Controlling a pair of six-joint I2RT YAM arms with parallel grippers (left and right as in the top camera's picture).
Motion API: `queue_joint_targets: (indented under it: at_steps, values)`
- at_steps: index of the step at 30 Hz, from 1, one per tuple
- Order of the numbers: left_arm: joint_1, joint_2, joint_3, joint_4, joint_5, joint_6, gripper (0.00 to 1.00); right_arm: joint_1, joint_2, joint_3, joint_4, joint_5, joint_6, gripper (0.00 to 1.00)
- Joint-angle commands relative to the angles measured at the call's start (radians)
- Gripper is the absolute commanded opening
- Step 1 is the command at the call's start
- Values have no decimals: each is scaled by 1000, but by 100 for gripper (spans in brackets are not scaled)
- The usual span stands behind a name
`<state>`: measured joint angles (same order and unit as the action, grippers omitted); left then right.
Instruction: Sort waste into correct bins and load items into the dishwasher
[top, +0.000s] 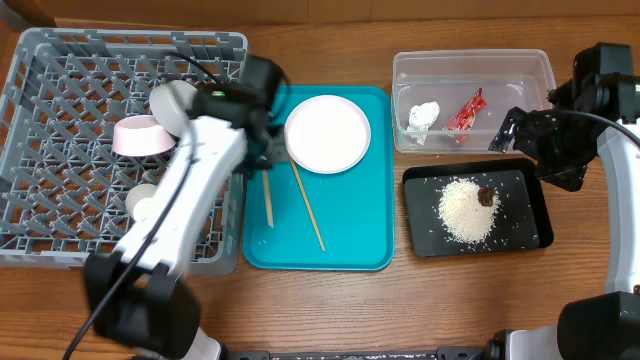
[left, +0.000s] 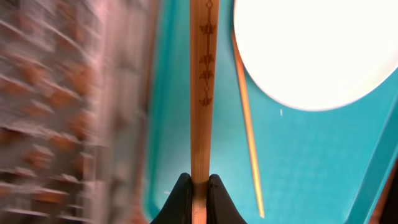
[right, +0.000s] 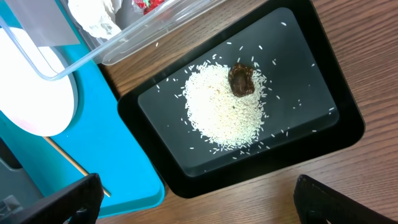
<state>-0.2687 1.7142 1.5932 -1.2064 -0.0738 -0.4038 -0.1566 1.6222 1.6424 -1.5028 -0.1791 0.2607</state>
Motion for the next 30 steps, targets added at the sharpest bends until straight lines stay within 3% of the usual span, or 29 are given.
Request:
queue_joint_targets:
  at_steps: [1, 6, 17, 19, 22, 25, 30]
  values:
    - [70, -42, 17, -9, -93, 152, 4, -2, -16, 2, 5, 3, -3, 100]
    - [159, -23, -7, 12, -90, 278, 4, -2, -16, 2, 5, 3, -3, 100]
    - [202, 113, -16, 39, -89, 289, 4, -2, -16, 2, 0, 3, -3, 100]
    - [202, 127, -16, 39, -74, 289, 9, -2, -16, 2, 0, 3, -3, 100]
    - [202, 129, -15, 40, -43, 289, 35, -2, -16, 2, 1, 3, -3, 100]
    - [202, 122, -7, 35, -24, 288, 49, -2, -16, 2, 1, 3, -3, 100]
    - [189, 114, 9, 31, 236, 288, 60, -2, -16, 2, 2, 3, -3, 100]
